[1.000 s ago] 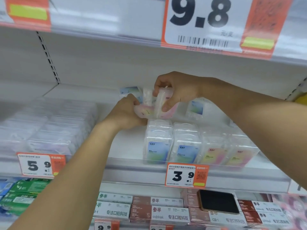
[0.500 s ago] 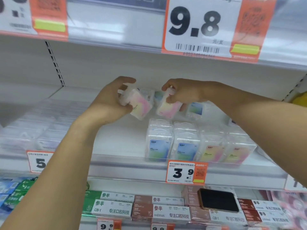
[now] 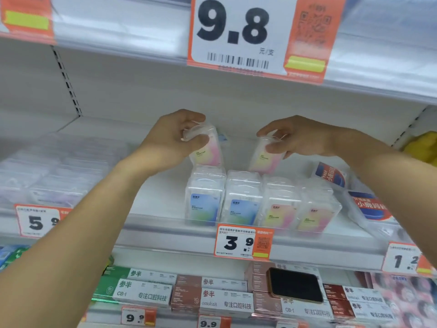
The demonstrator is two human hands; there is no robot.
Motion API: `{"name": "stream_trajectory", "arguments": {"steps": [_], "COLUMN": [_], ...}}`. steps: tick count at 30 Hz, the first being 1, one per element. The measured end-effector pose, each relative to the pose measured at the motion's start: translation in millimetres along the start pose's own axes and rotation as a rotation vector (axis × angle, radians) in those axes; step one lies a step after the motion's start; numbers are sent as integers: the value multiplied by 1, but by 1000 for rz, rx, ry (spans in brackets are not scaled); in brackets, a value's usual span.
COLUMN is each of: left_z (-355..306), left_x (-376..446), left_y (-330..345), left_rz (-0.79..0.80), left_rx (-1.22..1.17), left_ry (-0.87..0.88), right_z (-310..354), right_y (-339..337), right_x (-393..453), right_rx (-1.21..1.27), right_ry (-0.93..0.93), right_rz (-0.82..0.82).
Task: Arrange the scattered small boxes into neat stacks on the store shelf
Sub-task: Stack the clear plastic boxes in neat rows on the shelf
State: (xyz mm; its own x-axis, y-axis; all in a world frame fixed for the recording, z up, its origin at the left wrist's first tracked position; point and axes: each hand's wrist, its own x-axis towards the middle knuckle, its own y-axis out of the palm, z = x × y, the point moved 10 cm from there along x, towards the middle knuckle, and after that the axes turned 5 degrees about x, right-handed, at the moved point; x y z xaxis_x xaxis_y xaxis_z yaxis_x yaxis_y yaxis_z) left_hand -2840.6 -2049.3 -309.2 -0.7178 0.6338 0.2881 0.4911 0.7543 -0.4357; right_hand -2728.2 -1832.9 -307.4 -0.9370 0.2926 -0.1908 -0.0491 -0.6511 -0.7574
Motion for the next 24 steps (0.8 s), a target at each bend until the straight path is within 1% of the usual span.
{"name": "stream_trajectory", "arguments": {"steps": [3, 7, 9, 12, 15, 17, 20, 24], "left_z": [-15, -39, -49, -58, -63, -60, -52, -49], "left_x": [6, 24, 35, 47, 54, 54, 49, 47], "left_y": [10, 37, 60, 95, 126, 144, 165, 175], "left_rz": [50, 118, 208, 349, 445, 536, 650, 694], "left_rx": [211, 380, 441, 511, 606, 663, 611, 485], "left_ry": [32, 81, 89, 55, 61, 47, -6, -76], "right_z": [-30, -66, -78, -87, -94, -97, -102, -107], "right_y": [-17, -23, -23, -17, -18, -17, -12, -9], "right_x": [-21, -40, -43, -48, -52, -53, -56, -58], "right_rx": [43, 20, 55, 231, 289, 337, 401, 453], "right_ry": [6, 45, 57, 83, 100, 103, 112, 109], "right_rz": [-49, -82, -89, -62, -88, -74, -27, -20]}}
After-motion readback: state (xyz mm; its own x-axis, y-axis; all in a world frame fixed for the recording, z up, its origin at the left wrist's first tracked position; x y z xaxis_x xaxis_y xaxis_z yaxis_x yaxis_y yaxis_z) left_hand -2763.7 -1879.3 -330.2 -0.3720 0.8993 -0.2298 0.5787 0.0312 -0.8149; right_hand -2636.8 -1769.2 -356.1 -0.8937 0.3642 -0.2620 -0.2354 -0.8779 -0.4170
